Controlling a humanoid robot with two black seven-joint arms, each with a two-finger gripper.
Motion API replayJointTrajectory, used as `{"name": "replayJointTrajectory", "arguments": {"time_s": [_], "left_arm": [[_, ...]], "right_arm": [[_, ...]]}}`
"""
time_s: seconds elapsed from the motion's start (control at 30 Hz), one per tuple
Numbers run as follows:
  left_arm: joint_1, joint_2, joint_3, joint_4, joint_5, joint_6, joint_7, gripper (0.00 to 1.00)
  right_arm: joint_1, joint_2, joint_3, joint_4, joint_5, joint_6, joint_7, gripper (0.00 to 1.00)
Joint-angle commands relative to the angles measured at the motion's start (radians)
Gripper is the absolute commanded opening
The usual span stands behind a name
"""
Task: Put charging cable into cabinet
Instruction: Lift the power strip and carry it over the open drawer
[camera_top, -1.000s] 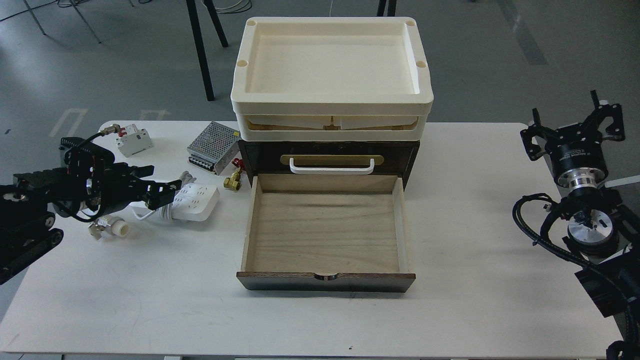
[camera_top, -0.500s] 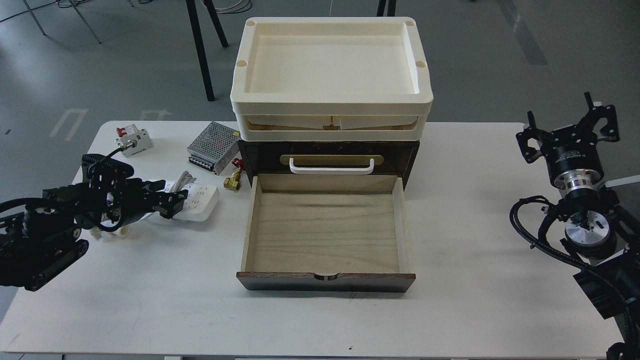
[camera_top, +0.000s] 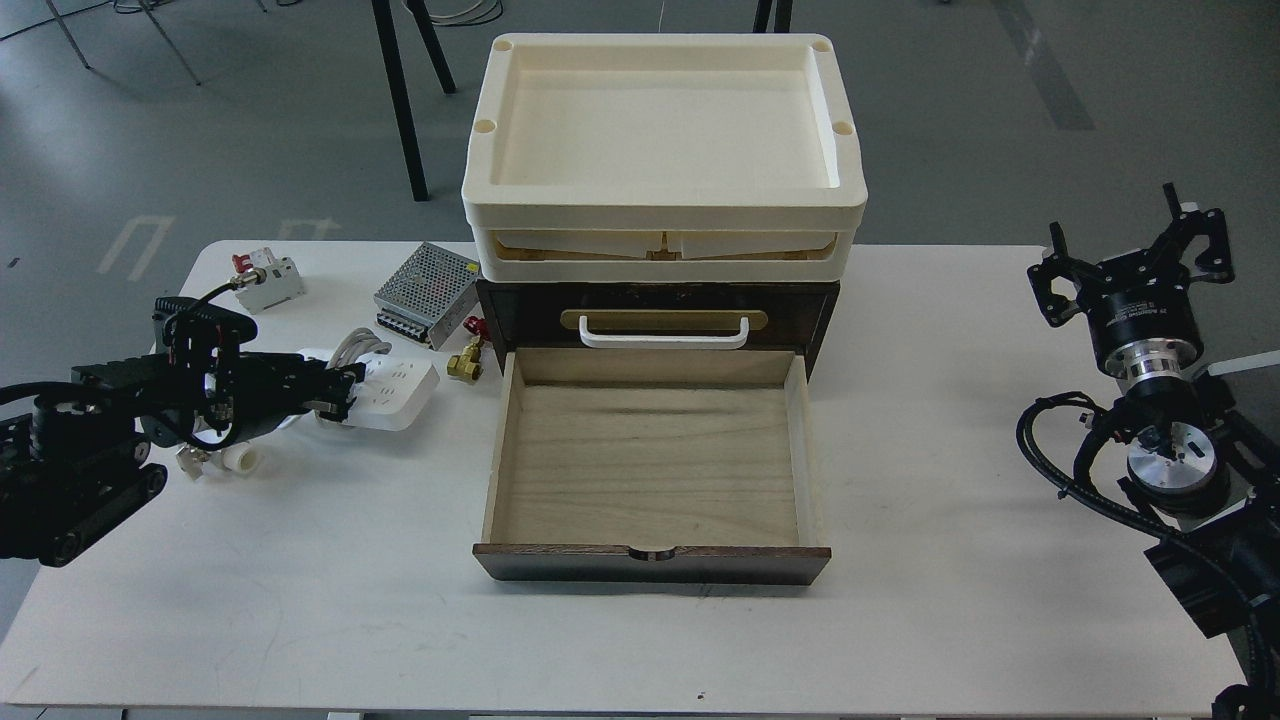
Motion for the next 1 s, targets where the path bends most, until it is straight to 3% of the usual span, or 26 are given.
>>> {"name": "replayJointTrajectory", "arguments": {"time_s": [0.0,0.1,0.2,0.4,0.5,0.57,0.7,0.83,0.97], "left_arm": [[-0.055,0.086,-0.004,-0.001,-0.011,0.000,-0.042,0.05],[-0.125,0.161,-0.005,-0.004,-0.020,-0.010,-0.111,0.05],[-0.219,0.235,-0.005,-0.067,-0.036,-0.066,-0.111,0.05],[-0.372,0.398,-0.007,-0.464,-0.043,-0.163,-0.106,0.05],[-0.498,0.418,-0.008,-0.644,-0.043,-0.230,0.000,0.05],[-0.576,0.410,-0.010,-0.734,-0.043,-0.281,0.039,0.05],[-0.684,0.356,-0.013,-0.892,-0.042,-0.350,0.066,0.05],[-0.716,0.275,-0.015,-1.018,-0.042,-0.419,0.111,0.05],[-0.698,0.119,0.007,-1.018,-0.022,-0.423,0.146,0.05]], "right_arm": [[0.001,-0.001,0.000,-0.002,0.000,-0.002,0.000,1.00],[0.001,-0.001,-0.001,-0.002,0.000,-0.002,0.000,1.00],[0.003,-0.001,-0.001,-0.002,0.000,-0.002,0.000,1.00],[0.003,-0.001,-0.001,-0.005,0.000,-0.002,0.000,1.00],[0.004,-0.001,-0.001,-0.003,0.000,-0.002,0.000,1.00],[0.004,-0.001,-0.001,-0.003,0.000,-0.002,0.000,1.00],[0.004,-0.001,-0.001,-0.003,0.000,-0.002,0.000,1.00],[0.003,-0.001,-0.001,-0.003,0.000,-0.002,0.000,1.00],[0.004,-0.001,-0.001,-0.003,0.000,-0.002,0.000,1.00]]}}
